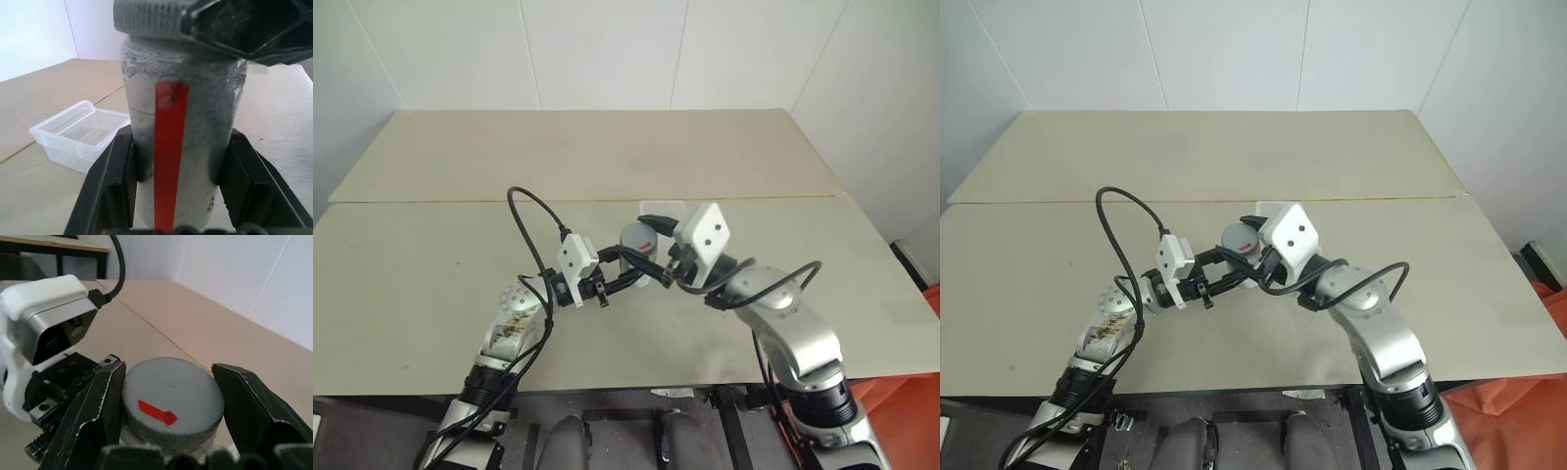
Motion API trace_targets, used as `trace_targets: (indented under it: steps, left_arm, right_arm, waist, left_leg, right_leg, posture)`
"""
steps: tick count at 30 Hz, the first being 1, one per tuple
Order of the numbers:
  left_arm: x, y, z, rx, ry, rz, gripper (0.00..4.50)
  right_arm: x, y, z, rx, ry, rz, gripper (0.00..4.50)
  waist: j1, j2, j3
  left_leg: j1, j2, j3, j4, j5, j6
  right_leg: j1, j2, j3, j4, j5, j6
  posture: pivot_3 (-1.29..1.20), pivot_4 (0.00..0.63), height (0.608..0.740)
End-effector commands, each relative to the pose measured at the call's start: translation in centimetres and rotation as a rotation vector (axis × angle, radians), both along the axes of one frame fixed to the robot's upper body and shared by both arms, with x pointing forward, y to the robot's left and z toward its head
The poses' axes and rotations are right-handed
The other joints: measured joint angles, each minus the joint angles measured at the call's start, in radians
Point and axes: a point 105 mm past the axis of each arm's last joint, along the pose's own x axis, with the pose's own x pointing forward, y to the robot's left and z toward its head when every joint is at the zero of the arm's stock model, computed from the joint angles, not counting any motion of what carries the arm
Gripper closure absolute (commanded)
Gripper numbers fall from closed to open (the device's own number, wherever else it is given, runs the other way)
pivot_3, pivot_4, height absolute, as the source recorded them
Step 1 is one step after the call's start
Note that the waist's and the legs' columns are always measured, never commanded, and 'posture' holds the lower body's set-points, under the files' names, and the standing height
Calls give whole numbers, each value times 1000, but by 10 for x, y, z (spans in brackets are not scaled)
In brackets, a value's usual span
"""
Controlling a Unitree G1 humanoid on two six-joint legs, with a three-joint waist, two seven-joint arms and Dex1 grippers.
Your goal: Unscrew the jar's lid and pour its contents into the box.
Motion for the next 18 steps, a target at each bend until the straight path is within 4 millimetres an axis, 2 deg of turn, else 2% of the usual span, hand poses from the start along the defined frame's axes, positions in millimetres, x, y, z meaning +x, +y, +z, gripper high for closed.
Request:
trace_targets:
  steps: [1, 6, 12, 18]
  left_arm:
    - [-12, -5, 16, -28, -53, -63, 2540]
    - [-27, -12, 18, -23, -60, -140, 2540]
    - [-33, -18, 22, -23, -70, -152, 2540]
    - [-38, -19, 18, -22, -64, -151, 2540]
  right_arm:
    - [-15, 2, 16, -12, -30, 266, 1746]
    - [-7, -5, 17, -152, -21, 559, 1746]
    - [6, 1, 26, -234, -14, 756, 1746]
    - [19, 2, 28, -322, 43, 816, 1746]
  waist:
    - [-1, 0, 0]
    - [-1, 0, 0]
    - [0, 0, 0]
    - [1, 1, 0]
  left_leg:
    - [0, 0, 0, 0, 0, 0]
    - [0, 0, 0, 0, 0, 0]
    - [1, 1, 0, -1, 0, 0]
    - [0, 1, 0, -1, 0, 0]
  right_leg:
    - [0, 0, 0, 0, 0, 0]
    - [0, 0, 0, 0, 0, 0]
    - [0, 1, 0, 0, 1, -3]
    - [0, 0, -1, 0, 1, -3]
  posture:
    - [0, 150, 740]
    - [0, 150, 740]
    - [0, 150, 740]
    - [0, 150, 740]
